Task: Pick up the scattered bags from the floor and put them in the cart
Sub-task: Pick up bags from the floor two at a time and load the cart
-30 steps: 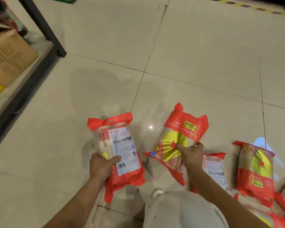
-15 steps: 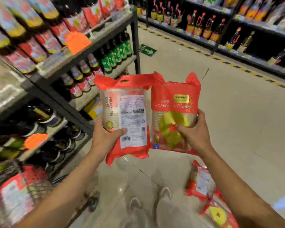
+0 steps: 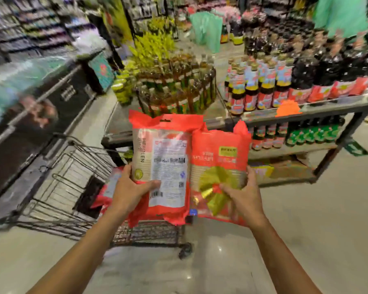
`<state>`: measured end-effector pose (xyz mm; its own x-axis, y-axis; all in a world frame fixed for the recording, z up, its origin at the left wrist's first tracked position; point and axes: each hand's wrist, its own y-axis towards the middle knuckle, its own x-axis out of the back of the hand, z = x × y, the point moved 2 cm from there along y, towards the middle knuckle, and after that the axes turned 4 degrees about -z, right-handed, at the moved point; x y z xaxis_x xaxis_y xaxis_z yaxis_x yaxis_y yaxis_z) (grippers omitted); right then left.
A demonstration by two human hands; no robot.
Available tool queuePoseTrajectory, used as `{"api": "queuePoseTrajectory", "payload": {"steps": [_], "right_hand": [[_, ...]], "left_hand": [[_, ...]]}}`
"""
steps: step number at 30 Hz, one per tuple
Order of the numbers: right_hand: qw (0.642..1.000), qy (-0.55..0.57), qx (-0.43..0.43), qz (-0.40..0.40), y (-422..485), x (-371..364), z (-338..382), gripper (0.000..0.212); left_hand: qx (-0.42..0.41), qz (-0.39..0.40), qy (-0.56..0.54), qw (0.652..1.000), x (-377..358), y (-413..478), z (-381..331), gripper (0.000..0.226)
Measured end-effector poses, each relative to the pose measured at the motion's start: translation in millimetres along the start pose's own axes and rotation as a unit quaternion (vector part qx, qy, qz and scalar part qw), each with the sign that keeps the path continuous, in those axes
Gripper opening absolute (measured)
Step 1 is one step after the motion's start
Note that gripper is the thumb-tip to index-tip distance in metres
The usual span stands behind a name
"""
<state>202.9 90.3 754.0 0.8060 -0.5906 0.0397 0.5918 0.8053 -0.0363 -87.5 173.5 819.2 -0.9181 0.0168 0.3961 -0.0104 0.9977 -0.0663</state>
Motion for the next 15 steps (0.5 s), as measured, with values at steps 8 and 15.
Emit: {"api": "queuePoseTrajectory", "payload": {"steps": [8, 15], "right_hand": [[0.995, -0.046, 0.004, 0.088, -29, -151, 14, 0.082], [0.997, -0.057, -0.019, 0.055, -29, -275, 3, 0.081]], "left_hand": [[0.051, -0.069, -0.038, 0.996, 135, 23, 77, 0.063], [0.054, -0.035, -0.061, 0.996, 228, 115, 145, 0.06]]}}
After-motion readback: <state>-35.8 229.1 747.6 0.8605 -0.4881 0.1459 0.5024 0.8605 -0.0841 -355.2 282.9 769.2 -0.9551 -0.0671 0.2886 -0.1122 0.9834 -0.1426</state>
